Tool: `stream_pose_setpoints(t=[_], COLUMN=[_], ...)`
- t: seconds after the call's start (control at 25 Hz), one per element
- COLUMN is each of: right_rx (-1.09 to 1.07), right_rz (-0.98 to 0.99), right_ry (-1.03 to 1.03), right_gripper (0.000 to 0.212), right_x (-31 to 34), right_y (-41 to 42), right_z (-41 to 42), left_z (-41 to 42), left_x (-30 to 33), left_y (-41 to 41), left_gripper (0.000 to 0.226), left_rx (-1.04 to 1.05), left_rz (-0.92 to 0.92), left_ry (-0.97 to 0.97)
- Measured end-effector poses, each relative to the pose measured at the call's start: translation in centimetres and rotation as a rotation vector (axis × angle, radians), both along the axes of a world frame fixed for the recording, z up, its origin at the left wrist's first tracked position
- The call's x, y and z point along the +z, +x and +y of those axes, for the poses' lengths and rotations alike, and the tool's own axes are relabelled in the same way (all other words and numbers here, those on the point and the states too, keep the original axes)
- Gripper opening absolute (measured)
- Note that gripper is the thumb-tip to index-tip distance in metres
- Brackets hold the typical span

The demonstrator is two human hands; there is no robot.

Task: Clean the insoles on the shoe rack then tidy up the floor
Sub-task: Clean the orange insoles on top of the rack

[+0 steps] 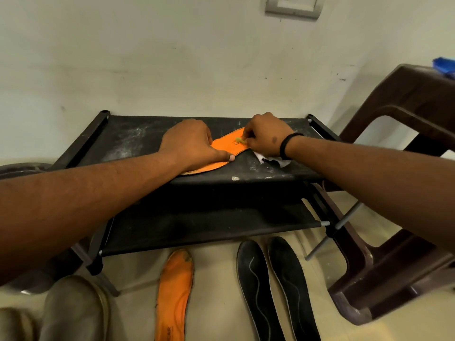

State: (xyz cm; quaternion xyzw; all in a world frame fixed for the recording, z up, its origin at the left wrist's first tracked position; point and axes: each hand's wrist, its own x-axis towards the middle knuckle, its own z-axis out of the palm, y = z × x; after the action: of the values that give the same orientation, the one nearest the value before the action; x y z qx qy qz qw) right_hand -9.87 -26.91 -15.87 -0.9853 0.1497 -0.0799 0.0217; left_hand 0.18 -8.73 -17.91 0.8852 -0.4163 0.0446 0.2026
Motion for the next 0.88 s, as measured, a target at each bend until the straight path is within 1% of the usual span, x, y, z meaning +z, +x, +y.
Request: stream_pose_setpoints(t=[0.08,0.12,0.16,0.24,0.28,0.36,0.4,0.44,0.52,0.6,0.68,0.76,0.84,0.88], right_rx=[-0.147,-0.183,-0.184,-0.097,-0.028,0.107,0.143,0.141,0.029,-0.131,-0.196,-0.132,0.011,0.075], right_rz=[-0.025,-0.045,-0.061,-0.06,-0.052,-0.022,-0.012,-0.014,-0.012,-0.007,-0.034,-0.033,-0.017,-0.002], right_ry=[-0.051,-0.043,-0.024,0.013,0.053,0.121,0.112,0.092,0.035,-0.046,-0.061,-0.034,0.039,0.063], right_gripper=[0.021,0.02,0.02,0.02,0.02,0.019,0.019,0.019,0.022,0.024,0.021,0.021,0.021,0.021], right_x=[0.1,0.0,-0.2,-0.5,-0.6,-0.6,-0.6,-0.5,0.0,0.2,0.0,-0.3,-0.4,-0.4], right_y=[0.1,0.2,0.4,0.6,0.5,-0.2,-0.4,-0.4,-0.1,0.4,0.8,1.0,0.6,0.4], right_z=[-1.5,-1.8,-1.8,-0.6,0.2,1.8,2.0,1.6,0.0,-1.6,-1.7,-0.6,1.3,2.0], left_z=[-0.1,-0.1,-0.1,0.1,0.2,0.4,0.4,0.5,1.0,1.9,3.1,3.8,3.9,3.8], left_x=[-0.1,-0.1,0.0,-0.1,0.0,0.0,0.0,0.2,0.3,0.4,0.4,0.2,0.2,0.4], left_y=[0.1,0.1,0.2,0.4,0.3,0.0,0.1,0.2,0.6,1.2,1.7,1.6,1.3,1.2], left_gripper=[0.08,0.082,0.086,0.09,0.083,0.05,0.037,0.028,0.024,0.027,0.032,0.041,0.06,0.065], left_rx=[-0.011,-0.021,-0.038,-0.089,-0.129,-0.243,-0.31,-0.369,-0.456,-0.515,-0.545,-0.564,-0.562,-0.552], left_rz=[0.001,0.002,0.006,0.018,0.022,0.024,0.024,0.032,0.063,0.057,0.039,0.03,0.024,0.014], left_ry=[0.024,0.029,0.027,0.018,0.015,-0.014,-0.032,-0.041,-0.018,0.033,0.062,0.065,0.057,0.054])
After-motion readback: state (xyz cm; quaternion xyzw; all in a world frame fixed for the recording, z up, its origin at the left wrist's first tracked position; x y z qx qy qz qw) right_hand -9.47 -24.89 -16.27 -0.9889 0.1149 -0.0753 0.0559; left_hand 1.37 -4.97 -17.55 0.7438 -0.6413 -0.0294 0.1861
